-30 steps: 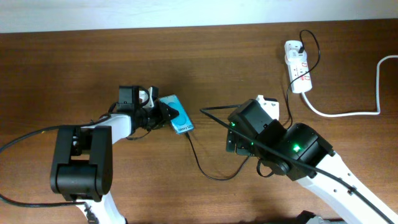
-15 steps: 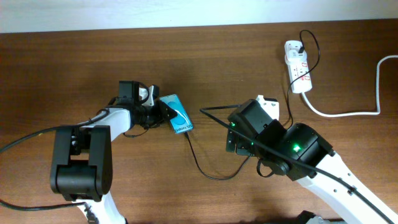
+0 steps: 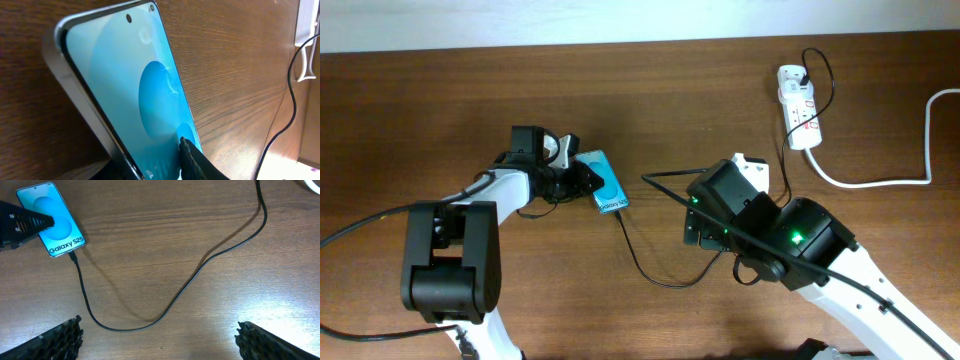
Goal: Plug charger to phone and switch on socket
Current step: 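Lower the phone flat onto the table with the left gripper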
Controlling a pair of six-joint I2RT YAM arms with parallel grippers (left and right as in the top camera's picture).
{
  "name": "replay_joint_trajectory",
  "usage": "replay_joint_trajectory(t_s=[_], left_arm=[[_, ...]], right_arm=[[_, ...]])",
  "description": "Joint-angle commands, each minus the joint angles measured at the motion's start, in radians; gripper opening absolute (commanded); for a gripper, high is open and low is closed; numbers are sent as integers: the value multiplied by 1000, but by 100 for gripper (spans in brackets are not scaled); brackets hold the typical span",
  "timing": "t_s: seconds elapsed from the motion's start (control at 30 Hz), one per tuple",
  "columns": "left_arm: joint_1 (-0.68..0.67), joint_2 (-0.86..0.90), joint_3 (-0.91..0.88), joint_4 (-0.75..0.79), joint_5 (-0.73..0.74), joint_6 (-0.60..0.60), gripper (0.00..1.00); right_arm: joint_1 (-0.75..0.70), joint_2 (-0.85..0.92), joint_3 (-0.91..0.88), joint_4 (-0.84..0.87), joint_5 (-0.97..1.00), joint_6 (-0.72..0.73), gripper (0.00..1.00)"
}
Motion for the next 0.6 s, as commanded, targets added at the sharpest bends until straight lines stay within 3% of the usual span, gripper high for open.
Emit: replay_joint_trajectory(t_s=[0.0,0.1,0.37,0.57], left_arm=[[6,11,14,0,-10,32,29],[6,11,16,19,-10,40,29],[6,11,18,31,-1,216,29],[6,11,18,45,-34,285,30]], right_arm=[[-3,4,-8,-1,16,11,98],[-3,4,-8,-1,16,11,99],[-3,4,-8,0,16,11,98],[-4,4,-8,3,16,11,98]])
